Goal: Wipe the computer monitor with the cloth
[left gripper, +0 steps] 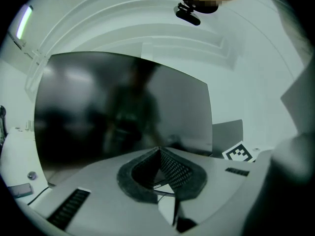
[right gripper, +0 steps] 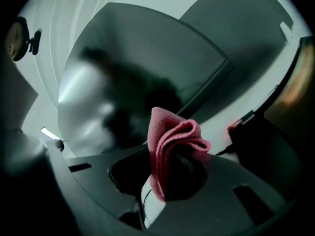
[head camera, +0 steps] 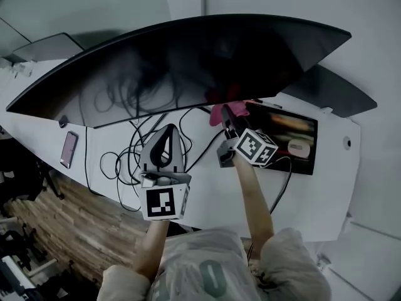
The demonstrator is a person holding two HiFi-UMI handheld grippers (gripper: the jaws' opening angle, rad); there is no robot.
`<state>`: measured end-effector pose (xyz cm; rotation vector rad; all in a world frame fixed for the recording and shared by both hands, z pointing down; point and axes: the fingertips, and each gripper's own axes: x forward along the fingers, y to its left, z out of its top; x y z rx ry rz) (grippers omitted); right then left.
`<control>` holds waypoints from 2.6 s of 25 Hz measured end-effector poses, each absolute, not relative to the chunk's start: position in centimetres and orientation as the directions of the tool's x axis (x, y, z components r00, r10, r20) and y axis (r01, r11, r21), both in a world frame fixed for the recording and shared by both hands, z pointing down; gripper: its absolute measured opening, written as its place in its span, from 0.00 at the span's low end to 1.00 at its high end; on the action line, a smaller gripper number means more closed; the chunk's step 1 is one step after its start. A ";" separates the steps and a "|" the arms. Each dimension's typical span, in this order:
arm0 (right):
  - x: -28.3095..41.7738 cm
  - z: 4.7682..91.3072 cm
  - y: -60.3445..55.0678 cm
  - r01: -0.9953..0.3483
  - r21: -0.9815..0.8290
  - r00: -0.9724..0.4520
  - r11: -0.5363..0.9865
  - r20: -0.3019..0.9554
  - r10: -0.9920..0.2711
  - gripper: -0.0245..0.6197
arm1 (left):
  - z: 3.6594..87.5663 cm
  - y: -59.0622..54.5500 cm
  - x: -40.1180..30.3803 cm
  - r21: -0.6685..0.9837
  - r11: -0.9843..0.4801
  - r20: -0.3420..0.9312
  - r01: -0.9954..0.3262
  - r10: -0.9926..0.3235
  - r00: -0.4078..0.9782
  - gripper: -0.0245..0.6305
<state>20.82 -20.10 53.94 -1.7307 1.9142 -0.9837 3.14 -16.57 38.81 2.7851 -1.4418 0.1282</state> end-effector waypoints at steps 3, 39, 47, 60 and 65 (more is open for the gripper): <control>16.9 54.0 -20.8 -0.707 -0.706 -0.218 0.037 0.168 -0.961 0.12 | 38.8 -16.0 -0.2 -0.034 -0.538 0.060 -0.842 -0.842 0.536 0.06; -22.8 55.1 -28.4 -0.683 -0.713 -0.412 0.157 0.199 -0.889 0.12 | 36.6 -25.4 -36.6 0.001 -0.385 0.026 -0.923 -0.923 0.385 0.06; -23.0 55.0 -28.5 -0.724 -0.678 -0.355 0.131 0.203 -0.912 0.12 | 36.1 -26.3 -37.0 0.020 -0.433 0.014 -0.901 -0.901 0.434 0.06; -29.0 52.8 -25.2 -0.731 -0.659 -0.401 0.177 0.205 -0.893 0.12 | 37.3 -26.0 -38.9 0.082 -0.426 0.017 -0.901 -0.903 0.429 0.06; -27.5 51.6 -27.2 -0.761 -0.632 -0.331 0.148 0.182 -0.926 0.12 | 37.4 -26.2 -39.9 0.088 -0.421 0.024 -0.903 -0.905 0.425 0.06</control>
